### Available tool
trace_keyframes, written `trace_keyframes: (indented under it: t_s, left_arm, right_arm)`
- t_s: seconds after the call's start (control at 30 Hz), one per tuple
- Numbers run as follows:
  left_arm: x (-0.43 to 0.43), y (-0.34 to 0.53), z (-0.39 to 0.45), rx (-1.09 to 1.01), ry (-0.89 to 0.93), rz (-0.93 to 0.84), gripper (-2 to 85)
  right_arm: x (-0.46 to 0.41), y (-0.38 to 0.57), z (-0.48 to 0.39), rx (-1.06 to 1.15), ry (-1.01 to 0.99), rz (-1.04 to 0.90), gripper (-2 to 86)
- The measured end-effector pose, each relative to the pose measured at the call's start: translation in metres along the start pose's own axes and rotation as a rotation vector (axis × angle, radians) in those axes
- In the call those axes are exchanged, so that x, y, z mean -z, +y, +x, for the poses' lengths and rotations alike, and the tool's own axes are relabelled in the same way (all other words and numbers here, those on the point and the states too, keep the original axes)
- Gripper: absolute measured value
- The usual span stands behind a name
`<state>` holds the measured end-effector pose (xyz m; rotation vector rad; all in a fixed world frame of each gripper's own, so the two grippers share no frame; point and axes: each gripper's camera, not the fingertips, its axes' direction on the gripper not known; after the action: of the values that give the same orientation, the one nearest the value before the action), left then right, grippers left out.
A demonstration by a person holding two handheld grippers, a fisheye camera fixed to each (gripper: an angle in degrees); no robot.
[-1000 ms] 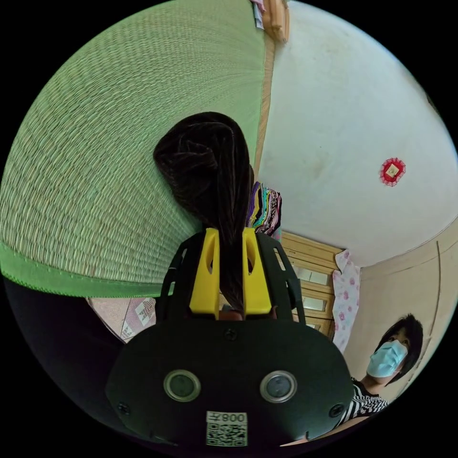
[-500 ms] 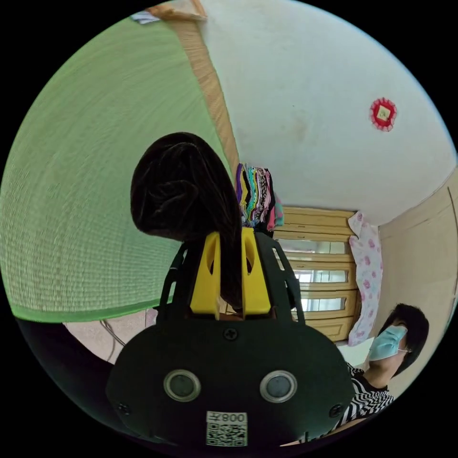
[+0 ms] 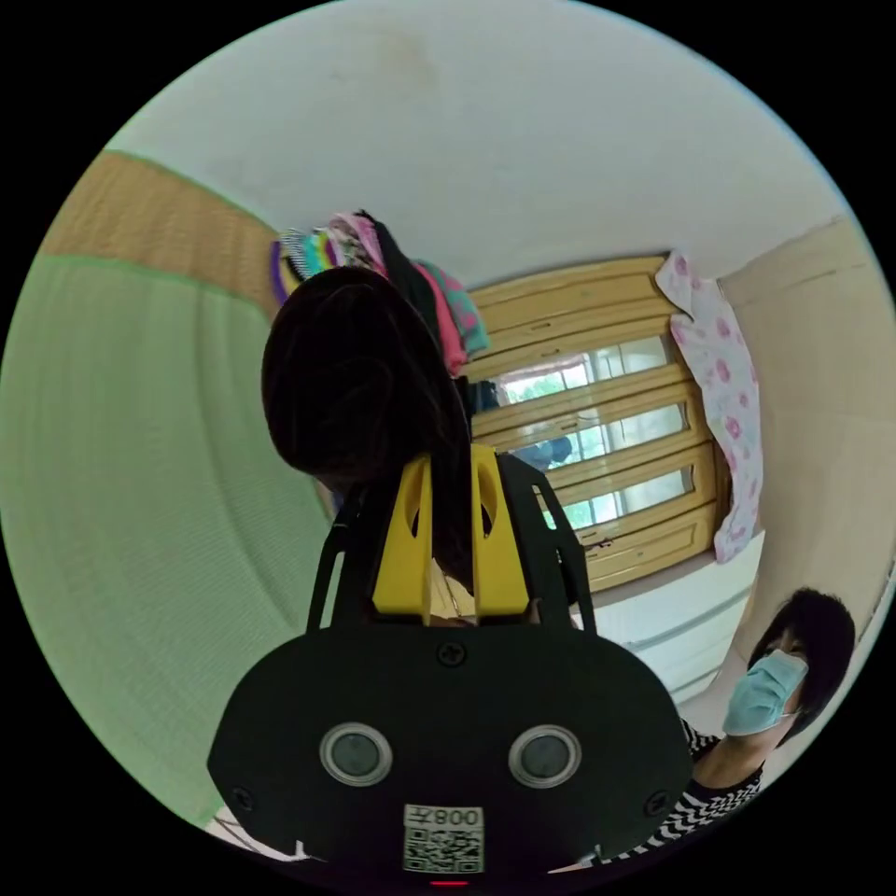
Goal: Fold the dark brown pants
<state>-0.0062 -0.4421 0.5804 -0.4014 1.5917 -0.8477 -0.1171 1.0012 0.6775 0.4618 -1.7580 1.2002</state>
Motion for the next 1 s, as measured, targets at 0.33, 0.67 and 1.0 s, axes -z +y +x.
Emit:
trace_keyframes:
  t_s: [0.33,0.67,1.0]
  left_arm:
    - [-0.29,-0.091,-0.001,-0.037,0.021,-0.336,7.7]
    - [-0.426,-0.116,-0.02,-0.034,-0.146,-0.488,7.7]
    - [-0.479,-0.128,0.0,-0.044,-0.128,-0.405,5.3]
  right_arm:
    - [0.211,-0.043,0.042,0.123,0.219,0.275,9.7]
    - [0.308,-0.037,0.192,-0.099,0.142,0.331,11.0]
    - [0.388,-0.017,0.185,-0.116,0.19,0.496,3.8]
